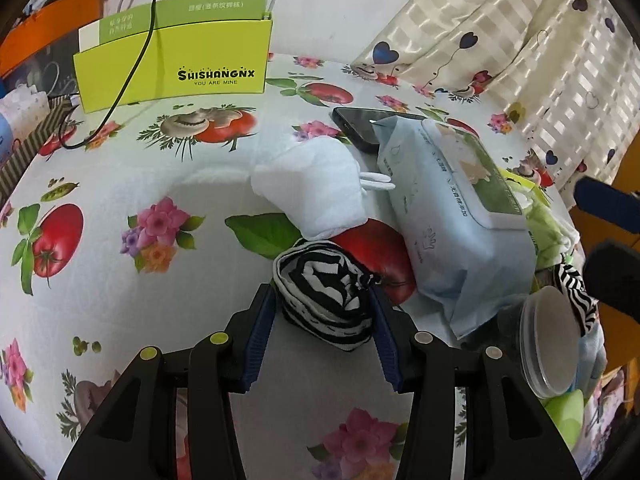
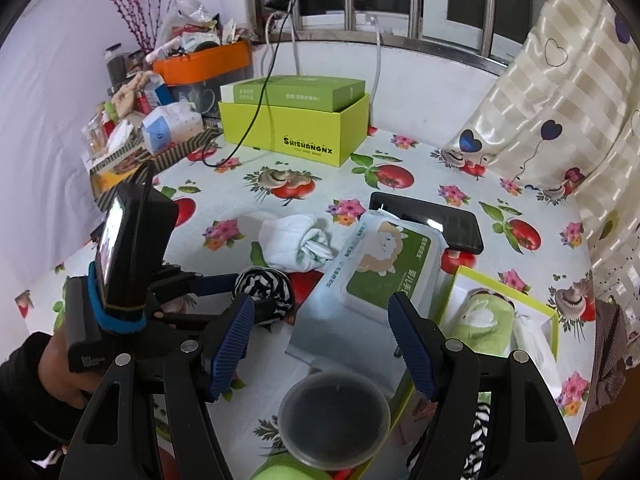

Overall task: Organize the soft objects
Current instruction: 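Grasp the black-and-white striped sock with the left tool, then grasp the white cloth with the right tool while the left tool holds the sock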

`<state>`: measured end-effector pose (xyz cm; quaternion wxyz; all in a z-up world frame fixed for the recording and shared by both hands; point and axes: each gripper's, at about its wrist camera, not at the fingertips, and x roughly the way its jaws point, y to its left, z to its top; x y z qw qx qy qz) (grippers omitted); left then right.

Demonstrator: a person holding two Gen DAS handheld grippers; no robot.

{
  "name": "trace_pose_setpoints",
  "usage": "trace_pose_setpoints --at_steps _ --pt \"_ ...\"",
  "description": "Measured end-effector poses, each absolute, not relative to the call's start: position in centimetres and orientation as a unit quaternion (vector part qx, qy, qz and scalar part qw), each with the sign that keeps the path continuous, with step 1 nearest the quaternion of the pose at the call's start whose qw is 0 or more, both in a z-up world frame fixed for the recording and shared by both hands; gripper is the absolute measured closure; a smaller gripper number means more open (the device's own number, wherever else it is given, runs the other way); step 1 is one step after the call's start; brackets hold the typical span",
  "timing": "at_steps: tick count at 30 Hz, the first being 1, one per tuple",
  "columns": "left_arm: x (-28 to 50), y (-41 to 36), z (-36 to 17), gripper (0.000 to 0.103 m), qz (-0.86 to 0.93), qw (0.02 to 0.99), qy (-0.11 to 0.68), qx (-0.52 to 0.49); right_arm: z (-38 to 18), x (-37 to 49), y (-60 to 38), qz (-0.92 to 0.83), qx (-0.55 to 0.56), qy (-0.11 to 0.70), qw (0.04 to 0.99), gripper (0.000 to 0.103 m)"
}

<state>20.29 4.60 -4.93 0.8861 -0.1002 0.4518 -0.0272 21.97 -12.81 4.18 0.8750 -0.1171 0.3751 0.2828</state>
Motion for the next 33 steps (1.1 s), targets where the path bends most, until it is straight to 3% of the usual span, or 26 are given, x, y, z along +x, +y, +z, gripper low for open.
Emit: trace_pose_setpoints --at_steps 5,8,33 --pt "20.0 5.6 -5.0 0.080 -0.024 0.888 0.445 -0.112 4.0 23.1 -11.8 0.291 -0.127 0.380 0.869 0.033" --pt "19.8 6.2 -4.9 0.083 -0.017 0.890 0.441 -0.116 4.0 24.0 -10.9 0.296 -0.134 0.384 0.864 0.033" --pt "18.5 11.3 -4.9 0.084 0.020 0.886 0.431 -0.172 -1.7 31.6 -1.0 0.319 -0.222 0.495 0.777 0.034"
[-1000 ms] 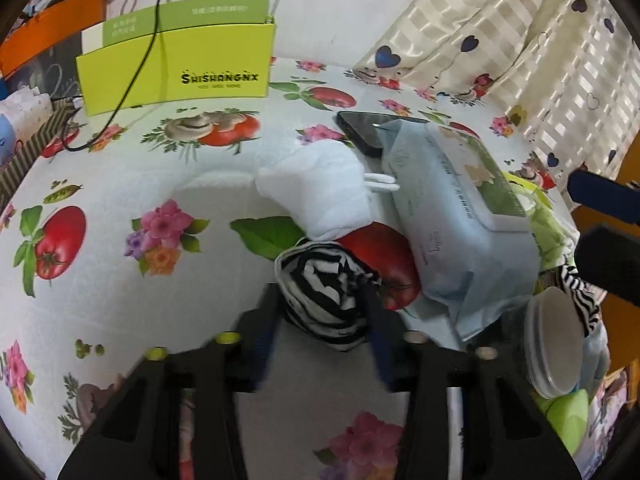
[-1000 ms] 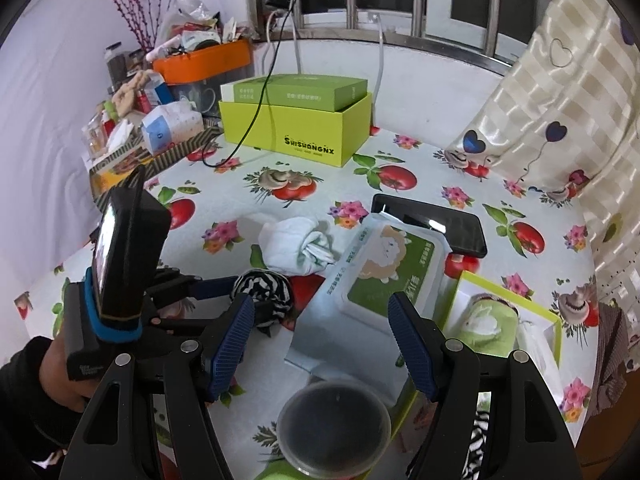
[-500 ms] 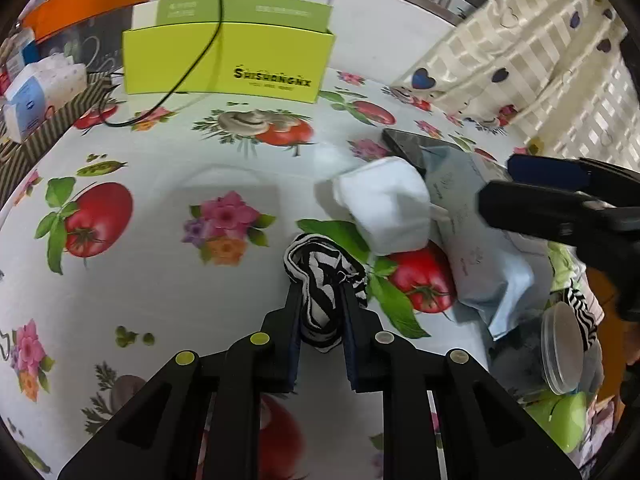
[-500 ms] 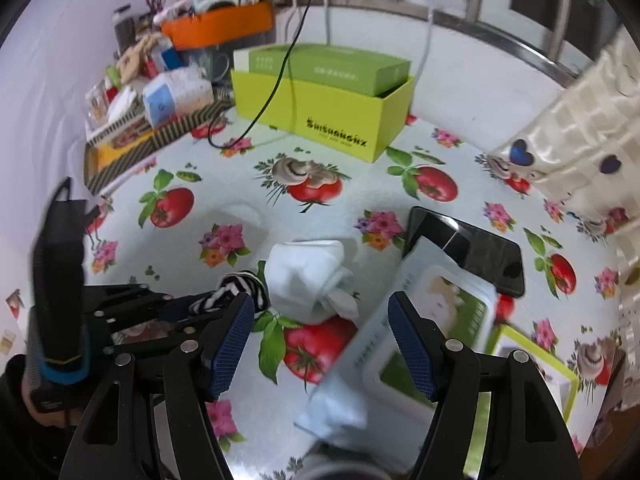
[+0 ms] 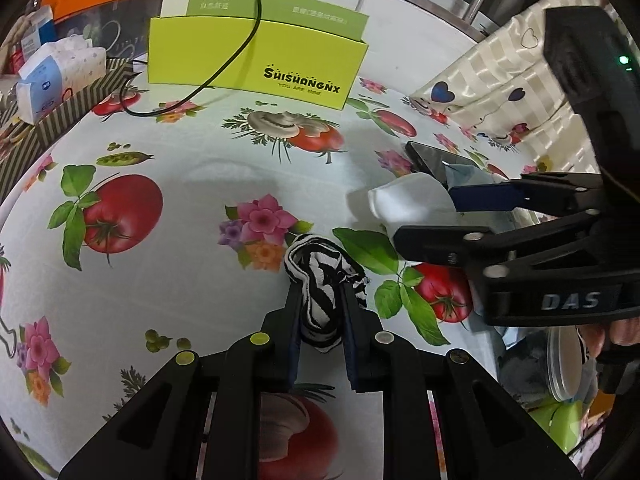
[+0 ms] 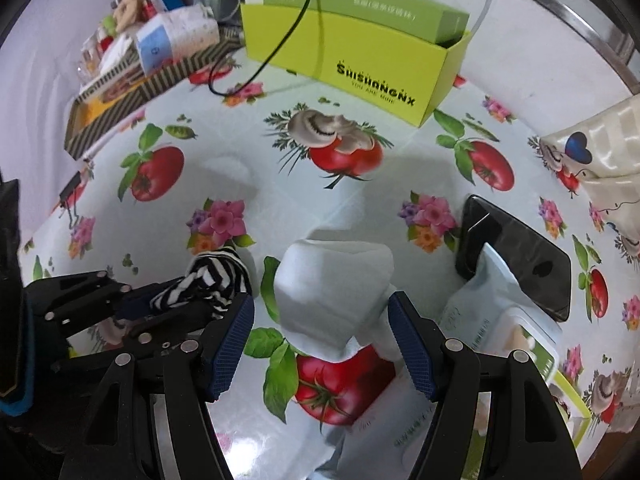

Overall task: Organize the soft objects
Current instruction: 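Grasp the white cloth with the right tool while the left tool holds the sock, then carry the white cloth with the right tool toward the tray while the left tool carries the sock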

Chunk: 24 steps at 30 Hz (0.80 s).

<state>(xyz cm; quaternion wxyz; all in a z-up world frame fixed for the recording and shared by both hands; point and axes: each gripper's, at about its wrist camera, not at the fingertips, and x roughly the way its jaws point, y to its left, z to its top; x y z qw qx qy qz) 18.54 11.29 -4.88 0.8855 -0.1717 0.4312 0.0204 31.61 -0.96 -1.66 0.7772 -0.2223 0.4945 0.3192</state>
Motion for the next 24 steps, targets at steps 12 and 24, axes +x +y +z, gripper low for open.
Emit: trace_pose_setpoints --at_steps 12,24 --pt "18.4 11.3 -4.9 0.084 0.023 0.886 0.430 -0.171 -1.7 31.4 -0.8 0.317 -0.228 0.482 0.784 0.071" --pt "17.0 11.8 -3.2 0.084 0.049 0.895 0.410 -0.167 1.1 28.3 -2.0 0.333 -0.202 0.449 0.804 0.071"
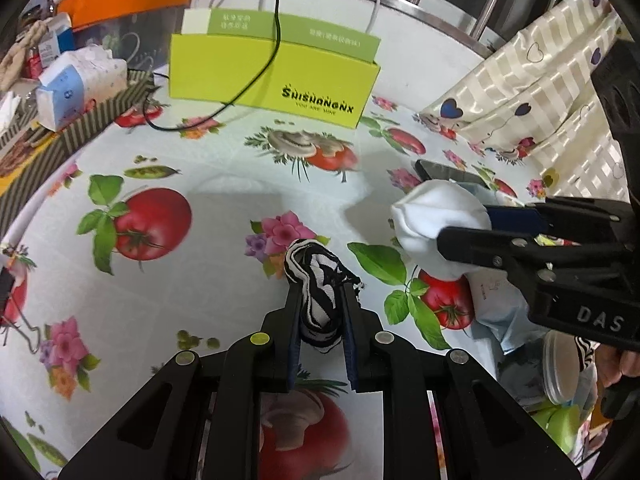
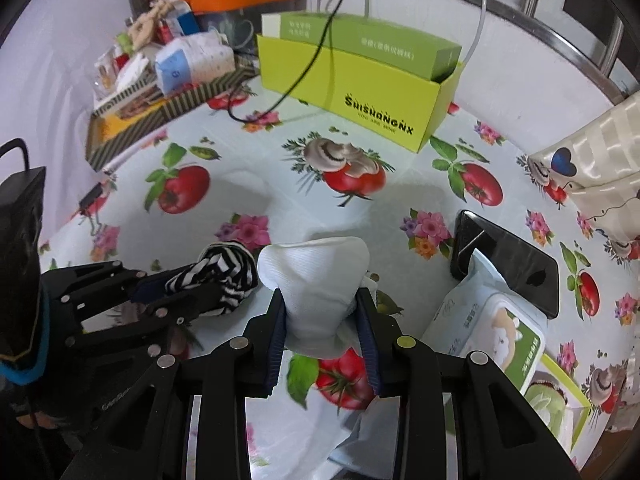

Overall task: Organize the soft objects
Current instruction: 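Carry the white cloth with the right tool toward the tray while the left tool carries the sock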

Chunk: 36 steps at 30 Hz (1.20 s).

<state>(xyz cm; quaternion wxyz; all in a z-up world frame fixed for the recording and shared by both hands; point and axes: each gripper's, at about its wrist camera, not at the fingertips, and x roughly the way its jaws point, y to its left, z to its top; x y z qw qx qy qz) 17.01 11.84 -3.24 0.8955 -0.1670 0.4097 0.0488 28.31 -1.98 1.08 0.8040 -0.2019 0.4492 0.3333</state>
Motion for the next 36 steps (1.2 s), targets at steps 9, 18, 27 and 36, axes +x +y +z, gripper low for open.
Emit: trace_pose_setpoints --at_steps 9,18,27,36 --pt "15.1 11.4 -1.6 0.084 0.056 0.904 0.394 -0.158 2.8 25.2 -3.1 0.349 -0.186 0.427 0.813 0.071" --pt "13.3 10.6 0.2 0.084 0.058 0.913 0.376 -0.149 4.0 22.6 -4.5 0.364 -0.168 0.411 0.819 0.071" --pt "12.4 9.0 1.7 0.084 0.055 0.919 0.365 -0.136 5.0 20.9 -6.8 0.367 -0.144 0.393 0.831 0.071" --pt "12.2 6.9 3.4 0.084 0.042 0.926 0.354 -0.121 6.3 19.9 -9.9 0.364 -0.117 0.374 0.845 0.071"
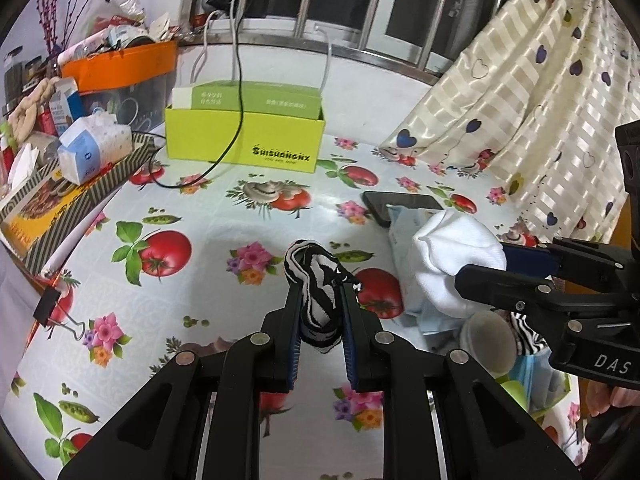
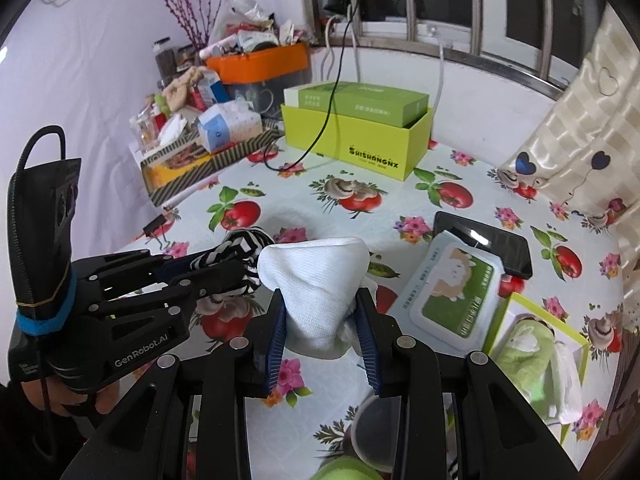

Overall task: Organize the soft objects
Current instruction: 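Carry the white cloth with the right tool toward the tray while the left tool carries the sock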

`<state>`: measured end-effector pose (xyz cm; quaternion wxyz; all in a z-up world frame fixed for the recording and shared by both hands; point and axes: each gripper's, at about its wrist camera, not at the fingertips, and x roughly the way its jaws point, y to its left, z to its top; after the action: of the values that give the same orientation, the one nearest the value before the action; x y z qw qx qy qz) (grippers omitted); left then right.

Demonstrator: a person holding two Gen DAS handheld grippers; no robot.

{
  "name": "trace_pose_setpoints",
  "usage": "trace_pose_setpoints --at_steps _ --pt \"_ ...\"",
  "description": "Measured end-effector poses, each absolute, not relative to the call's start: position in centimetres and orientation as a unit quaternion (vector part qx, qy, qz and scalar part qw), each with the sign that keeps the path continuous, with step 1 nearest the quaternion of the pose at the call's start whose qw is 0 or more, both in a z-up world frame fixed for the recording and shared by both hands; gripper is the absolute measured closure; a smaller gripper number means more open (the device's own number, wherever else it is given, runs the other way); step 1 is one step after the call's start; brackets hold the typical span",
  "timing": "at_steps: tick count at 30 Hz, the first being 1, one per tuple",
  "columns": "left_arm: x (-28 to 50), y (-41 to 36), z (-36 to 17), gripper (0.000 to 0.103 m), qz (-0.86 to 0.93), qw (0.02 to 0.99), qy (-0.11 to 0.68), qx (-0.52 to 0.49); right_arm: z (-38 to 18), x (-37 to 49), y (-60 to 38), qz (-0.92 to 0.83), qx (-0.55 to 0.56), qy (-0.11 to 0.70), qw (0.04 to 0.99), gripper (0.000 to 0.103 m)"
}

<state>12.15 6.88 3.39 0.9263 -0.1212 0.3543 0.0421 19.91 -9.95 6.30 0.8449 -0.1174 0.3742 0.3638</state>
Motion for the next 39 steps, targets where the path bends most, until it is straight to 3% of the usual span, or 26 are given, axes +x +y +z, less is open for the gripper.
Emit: trace_pose_setpoints --at_steps 39 --pt "14.1 -7.4 6.5 0.084 -0.105 0.931 0.348 -0.047 7.3 19.1 -28.3 0.263 0.005 0.338 0.904 0.071"
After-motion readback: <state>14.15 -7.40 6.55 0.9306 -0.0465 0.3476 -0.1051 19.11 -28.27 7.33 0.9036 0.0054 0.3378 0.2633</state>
